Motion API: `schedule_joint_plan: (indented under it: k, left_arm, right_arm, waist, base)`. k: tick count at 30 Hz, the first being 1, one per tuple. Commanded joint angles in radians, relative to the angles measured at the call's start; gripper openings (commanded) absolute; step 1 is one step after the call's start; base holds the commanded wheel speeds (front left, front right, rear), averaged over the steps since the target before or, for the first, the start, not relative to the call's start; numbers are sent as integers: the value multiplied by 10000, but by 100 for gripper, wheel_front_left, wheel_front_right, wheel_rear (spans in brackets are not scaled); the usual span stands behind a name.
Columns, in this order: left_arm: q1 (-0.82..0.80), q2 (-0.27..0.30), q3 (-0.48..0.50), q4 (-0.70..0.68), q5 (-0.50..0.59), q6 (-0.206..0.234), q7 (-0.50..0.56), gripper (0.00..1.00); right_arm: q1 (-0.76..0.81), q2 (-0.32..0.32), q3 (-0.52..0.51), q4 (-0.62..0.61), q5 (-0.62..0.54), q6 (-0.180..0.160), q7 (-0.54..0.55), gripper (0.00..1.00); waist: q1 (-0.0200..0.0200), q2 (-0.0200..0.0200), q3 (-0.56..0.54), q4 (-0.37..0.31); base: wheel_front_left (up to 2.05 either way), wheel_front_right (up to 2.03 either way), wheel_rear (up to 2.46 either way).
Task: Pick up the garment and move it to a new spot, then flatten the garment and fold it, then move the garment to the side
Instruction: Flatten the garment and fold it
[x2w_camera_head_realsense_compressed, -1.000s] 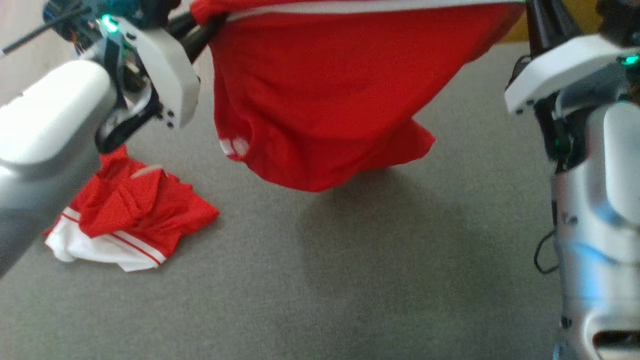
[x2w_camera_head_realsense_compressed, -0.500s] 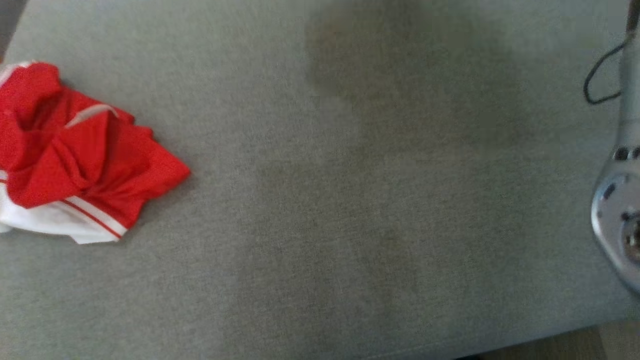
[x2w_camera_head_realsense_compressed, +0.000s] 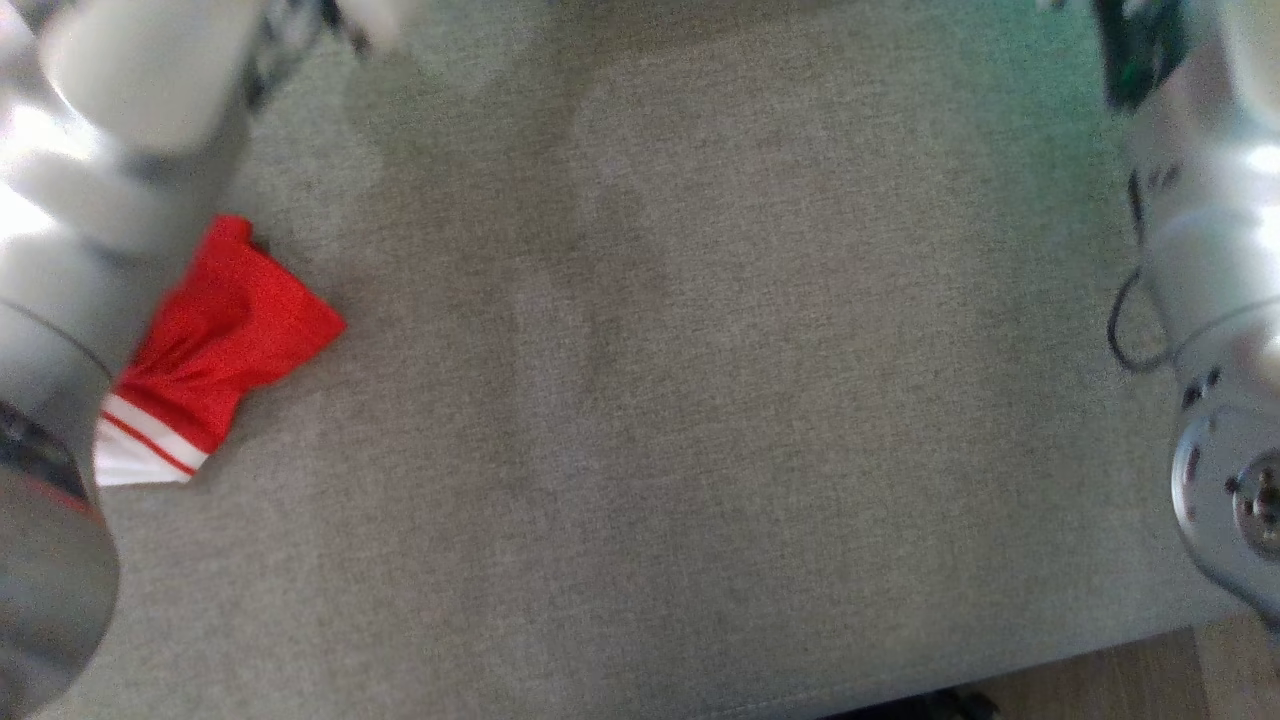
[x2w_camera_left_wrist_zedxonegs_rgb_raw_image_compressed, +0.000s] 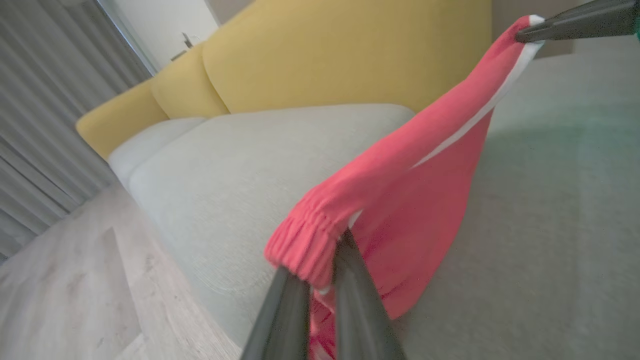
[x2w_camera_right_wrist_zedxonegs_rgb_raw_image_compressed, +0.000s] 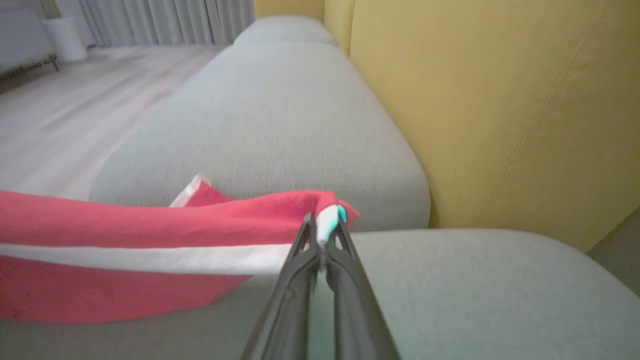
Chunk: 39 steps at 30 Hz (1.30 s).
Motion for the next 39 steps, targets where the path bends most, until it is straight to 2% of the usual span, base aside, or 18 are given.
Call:
schedule_joint_plan:
  k: [1,8,14,24,28,32,39]
  left_arm:
    - [-320,190,152,-228,35,-38,-85,0]
    - [1473,874,-365,-1428,-147,-50,-91,0]
    - [2855,1259,-460,-2236,-181,-52,-70,0]
    - [5020,1038,-470,-2941,-182,-53,-24,0]
    - [5830,866,-471,-3238,-283,33,5,0]
    - [6658,764,-471,-3773,-367,225,163,0]
    - [8011,698,-471,-5198,-404,725,689,0]
  right_arm:
    - [-40,14,211,-74,-115,-9,55,0]
    - [920,-407,1758,797,-122,-9,845,0]
    - [2040,-877,3313,892,704,-9,1849,0]
    - [3703,-1669,5519,829,3026,-9,3037,0]
    - [4567,-2184,6420,277,4190,-9,3641,0]
    - [5453,-3046,7152,-782,5489,-9,4382,0]
    - [6927,-4684,7587,-2913,7188,-9,5410,0]
  waist:
    - [-4,1,-92,45]
    - [-4,1,-913,60]
    - [-4,1,-1915,36]
    - [-4,1,-3560,-33]
    - [-4,1,-4187,-102]
    - [-4,1,-4666,-158]
    - [-4,1,-5240,-169]
  base:
    - [0,0,0]
    - [0,0,0]
    - [0,0,0]
    - [0,0,0]
    - [0,0,0]
    - [0,0,0]
    - [0,0,0]
